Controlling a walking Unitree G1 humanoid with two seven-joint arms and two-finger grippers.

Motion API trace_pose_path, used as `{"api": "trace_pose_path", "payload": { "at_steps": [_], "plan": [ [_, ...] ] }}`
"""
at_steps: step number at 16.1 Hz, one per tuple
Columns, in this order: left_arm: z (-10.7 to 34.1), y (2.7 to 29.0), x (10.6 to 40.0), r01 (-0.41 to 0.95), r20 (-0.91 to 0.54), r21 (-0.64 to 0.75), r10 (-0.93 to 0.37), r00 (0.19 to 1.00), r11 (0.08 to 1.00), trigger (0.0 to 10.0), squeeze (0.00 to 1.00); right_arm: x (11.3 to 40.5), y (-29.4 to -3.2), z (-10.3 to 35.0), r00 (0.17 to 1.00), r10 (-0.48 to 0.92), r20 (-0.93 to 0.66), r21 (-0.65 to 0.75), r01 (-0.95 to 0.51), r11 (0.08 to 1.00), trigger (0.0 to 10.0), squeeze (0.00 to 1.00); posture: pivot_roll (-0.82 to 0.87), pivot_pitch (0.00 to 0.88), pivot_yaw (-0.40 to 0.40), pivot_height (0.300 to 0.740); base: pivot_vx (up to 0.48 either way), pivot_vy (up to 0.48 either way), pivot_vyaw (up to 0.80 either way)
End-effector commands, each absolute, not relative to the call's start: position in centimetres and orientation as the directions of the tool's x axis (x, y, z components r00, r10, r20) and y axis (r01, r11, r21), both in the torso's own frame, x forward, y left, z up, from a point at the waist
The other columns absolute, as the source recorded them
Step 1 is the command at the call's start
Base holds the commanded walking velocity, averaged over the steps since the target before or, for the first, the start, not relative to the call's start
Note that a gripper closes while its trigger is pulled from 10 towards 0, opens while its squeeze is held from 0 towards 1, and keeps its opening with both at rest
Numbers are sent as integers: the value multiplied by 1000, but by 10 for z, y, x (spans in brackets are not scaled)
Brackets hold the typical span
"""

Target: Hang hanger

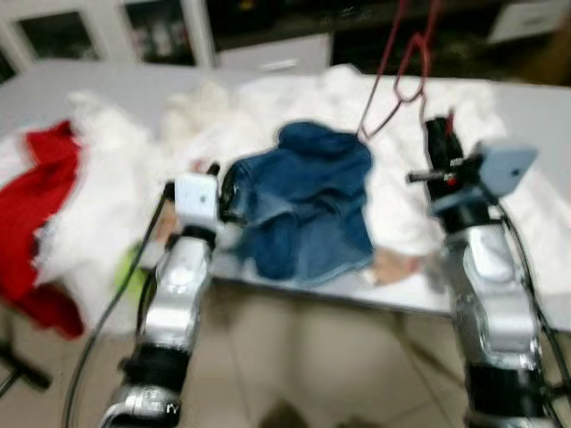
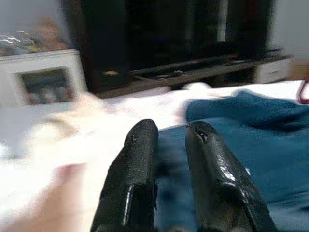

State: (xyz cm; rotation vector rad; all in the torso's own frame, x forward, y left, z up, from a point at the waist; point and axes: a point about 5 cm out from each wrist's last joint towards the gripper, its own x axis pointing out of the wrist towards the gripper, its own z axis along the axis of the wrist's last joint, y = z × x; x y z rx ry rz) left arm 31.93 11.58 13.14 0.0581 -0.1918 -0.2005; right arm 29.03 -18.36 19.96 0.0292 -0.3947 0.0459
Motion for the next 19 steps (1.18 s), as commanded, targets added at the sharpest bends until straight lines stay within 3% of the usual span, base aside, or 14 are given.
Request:
{"api": "trace_pose_path", "payload": {
  "at_steps": [1,10,15,19],
  "plan": [
    [136,123,320,180,196,97,-196,961,979,10000,0,292,-176,205,913,58,405,24,-74,997,10000,0,64,5,57,740,0,0,0],
    [137,120,319,208,206,97,-224,953,973,10000,0,292,-176,204,914,55,402,29,-72,997,10000,0,64,7,59,740,0,0,0],
    [154,105,317,403,277,144,-428,860,904,10000,0,293,-175,205,913,58,405,27,-75,997,10000,0,68,4,54,740,0,0,0],
    [159,78,306,634,269,190,-661,701,750,10000,0,293,-174,205,913,58,403,28,-75,997,10000,0,63,6,59,740,0,0,0]
  ]
}}
